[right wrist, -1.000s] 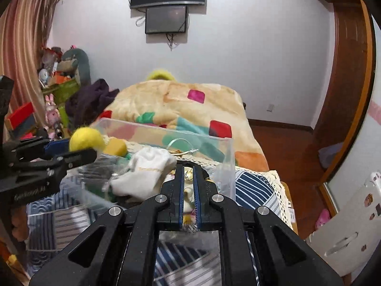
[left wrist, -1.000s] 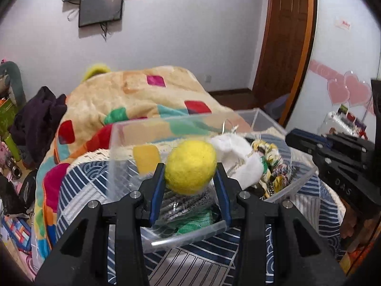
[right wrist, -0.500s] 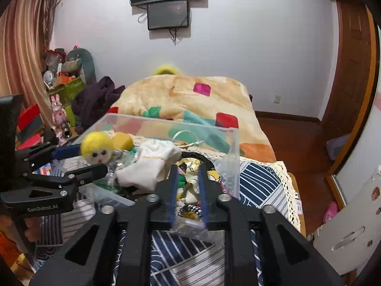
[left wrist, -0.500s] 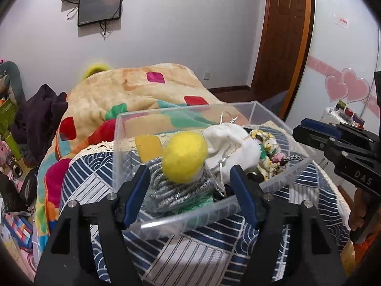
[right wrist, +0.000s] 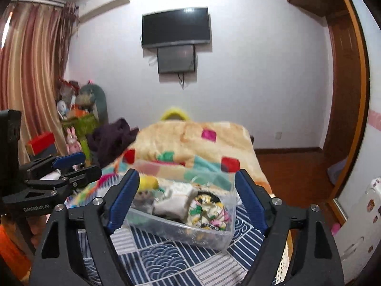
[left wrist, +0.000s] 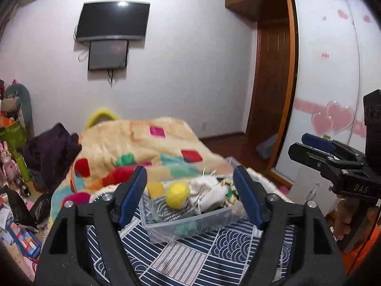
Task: Organize soft objects
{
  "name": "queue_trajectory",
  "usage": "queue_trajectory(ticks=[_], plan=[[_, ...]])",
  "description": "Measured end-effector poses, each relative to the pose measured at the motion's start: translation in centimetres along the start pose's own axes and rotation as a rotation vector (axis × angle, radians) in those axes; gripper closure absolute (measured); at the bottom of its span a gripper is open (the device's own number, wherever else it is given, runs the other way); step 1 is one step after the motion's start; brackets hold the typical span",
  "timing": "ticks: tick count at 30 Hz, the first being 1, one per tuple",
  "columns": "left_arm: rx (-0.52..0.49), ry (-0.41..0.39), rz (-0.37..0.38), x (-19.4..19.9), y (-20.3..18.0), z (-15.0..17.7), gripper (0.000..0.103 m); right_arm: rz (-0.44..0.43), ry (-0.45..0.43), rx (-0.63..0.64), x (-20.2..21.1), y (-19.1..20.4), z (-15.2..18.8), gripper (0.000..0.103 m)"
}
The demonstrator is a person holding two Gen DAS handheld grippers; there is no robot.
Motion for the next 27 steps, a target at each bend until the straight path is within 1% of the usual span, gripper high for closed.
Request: queue_trajectory(ticks=[2, 4, 6, 7, 8, 9, 10, 16, 27], plan=[[-0.012, -0.028, -0.001, 1.2, -0.6, -0.5, 0.025, -0.013, -0.028, -0.017, 1.1, 0.0, -0.6, 0.018], [-0.022, -0.053, -0.005, 2.3, -1.1, -0.9, 0.017, -0.019, -0.049, -0.025, 2.1, 0.1, -0.8, 0.016], [-0.030, -0.078, -0.009, 3.1, -1.6, -1.1, 0.012, -0.021, -0.069, -0.024, 2.9, 0.3, -1.0, 0.013], [-0.037, -0.089, -0.013, 3.6, -1.9, -1.2, 0.009, -0.022, -0.080, -0.024, 3.3, 0.4, -1.1, 0.010], [-0.041, -0.095, -0.015, 3.8, -2.1, -1.2, 0.006, -0.023, -0.090, -0.022, 3.7, 0.4, -1.1, 0.004], [-0.042, -0.099, -0.017, 4.0, -2.3, -1.2, 0.002, -0.024, -0.102, -0.023, 4.1, 0.6, -1.2, 0.001], [-0.042, -0.106, -0.020, 4.4, -2.5, -1.2, 0.001, -0.024, -0.114, -0.025, 4.3, 0.6, -1.3, 0.000], [-0.049, -0.119, -0.035, 5.3, -3.3, -1.1, 0.000, -0.037, -0.130, -0.029, 5.2, 1.0, -1.3, 0.000], [-0.064, -0.128, -0.037, 5.9, -3.8, -0.9, 0.000, -0.023, -0.142, -0.027, 5.9, 1.3, -0.8, 0.000]])
Point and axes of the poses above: each gripper's, at about its wrist camera, not at the fingertips, and x roughly against the way its jaws point, y to its left, z to its underside, the point moved 2 cm from there along -x, roughly the way its jaws point, and after that the axes turned 12 degrees about z, right-handed, at the moved point
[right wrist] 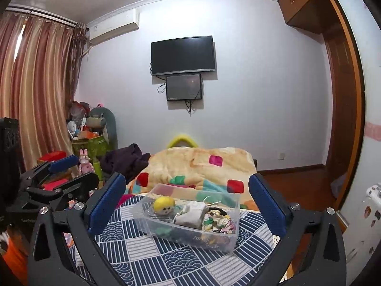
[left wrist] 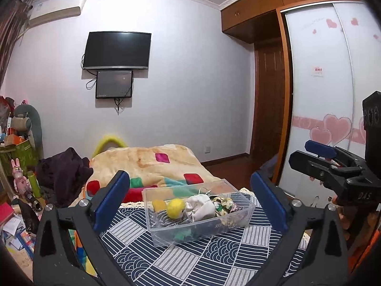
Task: Organize soft objects
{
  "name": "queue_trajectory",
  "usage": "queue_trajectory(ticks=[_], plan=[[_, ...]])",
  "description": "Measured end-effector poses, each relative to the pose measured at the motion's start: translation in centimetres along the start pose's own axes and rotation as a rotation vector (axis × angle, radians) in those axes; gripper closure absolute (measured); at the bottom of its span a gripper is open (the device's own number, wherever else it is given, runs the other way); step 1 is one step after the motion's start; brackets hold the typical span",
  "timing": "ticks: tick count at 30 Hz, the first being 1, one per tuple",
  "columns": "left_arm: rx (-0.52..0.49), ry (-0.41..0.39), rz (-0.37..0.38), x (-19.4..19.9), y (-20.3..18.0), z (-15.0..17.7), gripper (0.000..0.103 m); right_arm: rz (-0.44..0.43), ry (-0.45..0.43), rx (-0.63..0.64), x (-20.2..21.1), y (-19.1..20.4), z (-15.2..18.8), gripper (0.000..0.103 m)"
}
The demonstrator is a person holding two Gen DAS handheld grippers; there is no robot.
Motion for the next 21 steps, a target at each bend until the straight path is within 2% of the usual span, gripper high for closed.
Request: queue_trajectory(ticks=[21], plan=[[-0.011, -0.008, -0.004, 0.31, -0.31, -0.24, 0.000, 0.002, -0.005, -0.002, 0.26, 0.00, -0.06, 0.000]])
Point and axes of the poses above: each gripper's, at about its wrist camera, not at the fingertips, and x roughly against the way its jaws point, y to its left, z to its underside, the point moved 2 cm from there along -x, roughly the way its jaws point, and after that the axes turned 12 degrees about z, right-handed, at the moved point
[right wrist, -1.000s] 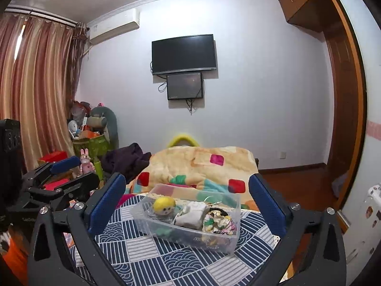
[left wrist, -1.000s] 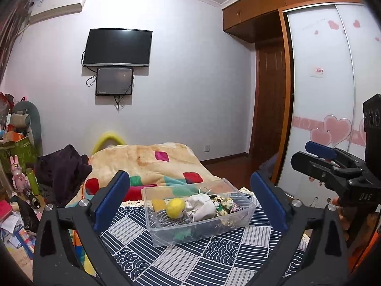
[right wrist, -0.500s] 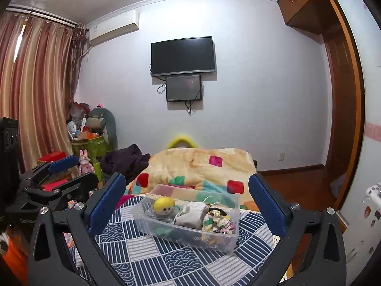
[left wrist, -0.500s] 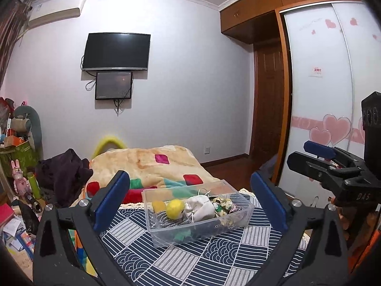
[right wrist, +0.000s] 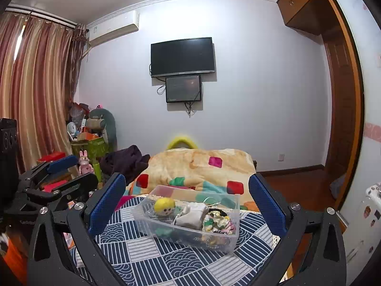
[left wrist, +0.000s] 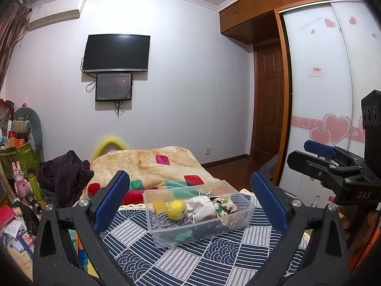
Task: Organize soft objects
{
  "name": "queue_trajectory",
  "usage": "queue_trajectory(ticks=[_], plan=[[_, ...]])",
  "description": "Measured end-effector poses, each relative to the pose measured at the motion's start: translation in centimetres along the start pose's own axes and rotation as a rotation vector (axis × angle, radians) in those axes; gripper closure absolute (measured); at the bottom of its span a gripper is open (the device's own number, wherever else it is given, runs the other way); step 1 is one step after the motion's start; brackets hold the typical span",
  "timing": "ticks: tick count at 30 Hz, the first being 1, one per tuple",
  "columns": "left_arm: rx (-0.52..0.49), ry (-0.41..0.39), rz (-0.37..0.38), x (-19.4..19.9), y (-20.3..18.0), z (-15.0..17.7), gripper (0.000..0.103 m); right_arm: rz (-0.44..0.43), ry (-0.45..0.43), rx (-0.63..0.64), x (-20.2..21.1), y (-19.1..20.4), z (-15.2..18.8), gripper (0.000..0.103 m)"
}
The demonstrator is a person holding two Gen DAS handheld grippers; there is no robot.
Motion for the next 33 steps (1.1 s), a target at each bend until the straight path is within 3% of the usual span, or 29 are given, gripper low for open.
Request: queue_trajectory(ticks=[33], plan=[[0.024, -0.001, 0.017, 0.19, 0.30, -0.09, 0.000, 0.009, -0.004, 0.002, 0.47, 0.31, -0.30, 0.000]])
Point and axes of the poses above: each gripper's, at about its wrist camera, not at the fingertips, and x roughly against the way its jaws point, y to its left, z to its underside, the point moved 2 cm from there along -x, roughly the way its jaws point, and after that the axes turned 12 degrees about z, right-handed, at the moved point
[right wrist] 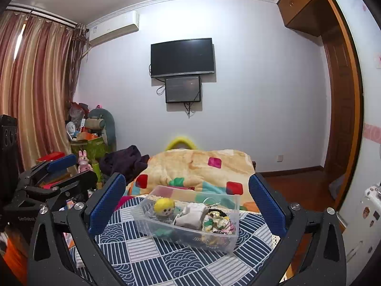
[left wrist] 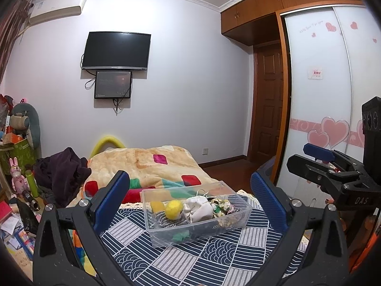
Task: Organize soft objects
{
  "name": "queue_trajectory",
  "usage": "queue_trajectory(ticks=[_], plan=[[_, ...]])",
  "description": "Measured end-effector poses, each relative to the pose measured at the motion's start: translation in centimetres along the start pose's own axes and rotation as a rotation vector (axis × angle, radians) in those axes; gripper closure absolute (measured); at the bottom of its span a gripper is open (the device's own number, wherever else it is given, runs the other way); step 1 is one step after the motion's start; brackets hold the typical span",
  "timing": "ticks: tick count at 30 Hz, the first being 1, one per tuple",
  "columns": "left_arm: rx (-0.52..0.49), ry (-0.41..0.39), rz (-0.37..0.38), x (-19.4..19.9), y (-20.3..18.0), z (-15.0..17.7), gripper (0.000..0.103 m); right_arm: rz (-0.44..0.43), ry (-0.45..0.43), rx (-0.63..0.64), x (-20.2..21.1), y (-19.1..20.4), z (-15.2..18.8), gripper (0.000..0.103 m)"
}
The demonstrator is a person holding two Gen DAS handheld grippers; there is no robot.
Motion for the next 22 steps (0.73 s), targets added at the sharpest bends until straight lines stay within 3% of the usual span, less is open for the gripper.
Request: queue_trajectory(ticks=[22], plan=[[0.006, 0.024, 0.024, -0.57, -0.03, 0.32, 0.000, 0.008, 0.019, -0.010, -0.10, 0.02, 0.14, 0.000]])
Point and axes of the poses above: each gripper's, at about its wrist camera, not at the fingertips, and x roughly against the way its jaws point, y to its left, z to its underside, the point moved 2 cm from there along -x, roughly the way its jaws point, and after that the axes turned 12 degrees about z, right-handed, at the moved point
